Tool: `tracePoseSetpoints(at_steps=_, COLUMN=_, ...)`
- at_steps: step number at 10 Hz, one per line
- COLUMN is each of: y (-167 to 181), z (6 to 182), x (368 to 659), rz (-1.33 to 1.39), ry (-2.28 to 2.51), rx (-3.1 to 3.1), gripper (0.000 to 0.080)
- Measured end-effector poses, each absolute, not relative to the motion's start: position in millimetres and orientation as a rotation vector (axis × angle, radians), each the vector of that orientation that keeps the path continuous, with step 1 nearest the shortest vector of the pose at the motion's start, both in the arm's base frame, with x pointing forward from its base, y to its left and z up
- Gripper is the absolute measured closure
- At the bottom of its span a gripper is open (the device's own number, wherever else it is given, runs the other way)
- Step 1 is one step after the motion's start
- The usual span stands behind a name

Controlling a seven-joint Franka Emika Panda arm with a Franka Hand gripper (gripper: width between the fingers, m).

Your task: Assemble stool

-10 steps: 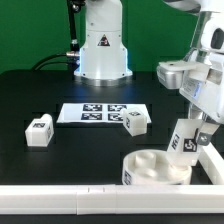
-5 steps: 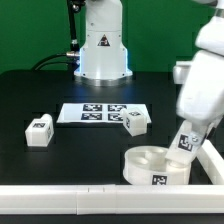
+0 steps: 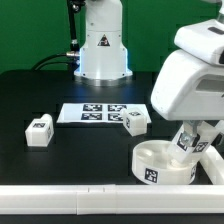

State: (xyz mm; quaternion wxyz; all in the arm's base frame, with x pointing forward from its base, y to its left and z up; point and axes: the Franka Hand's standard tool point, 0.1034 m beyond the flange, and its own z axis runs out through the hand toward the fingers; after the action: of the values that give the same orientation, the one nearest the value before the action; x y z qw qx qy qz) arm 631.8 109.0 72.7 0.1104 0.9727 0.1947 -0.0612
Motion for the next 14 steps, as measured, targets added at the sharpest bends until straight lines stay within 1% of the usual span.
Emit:
tracePoseSetpoints(at_steps=1, y=102, z=70.5, x=632, rz=-0.225, ry=0.436, rx=2.929, gripper=0.0463)
tracePoseSetpoints(at_steps=3, y=85, z=67.0, x=643, rz=-0.278, ry=0.197, rx=3.051, gripper=0.0463)
tracePoseSetpoints(at_steps=8, y=81, z=67.4, x=647, rz=-0.226, ry=-0.342, rx=3.028, gripper=0.0463)
tracePoseSetpoints(at_steps=12, y=57, z=67.0, x=638, rz=0.098, ry=-0.91, rx=2.928, gripper=0.0461)
tracePoseSetpoints(at_steps=14, y=50, z=67.7, x=638, rz=0.123, ry=-1.083, rx=2.885, gripper=0.0461)
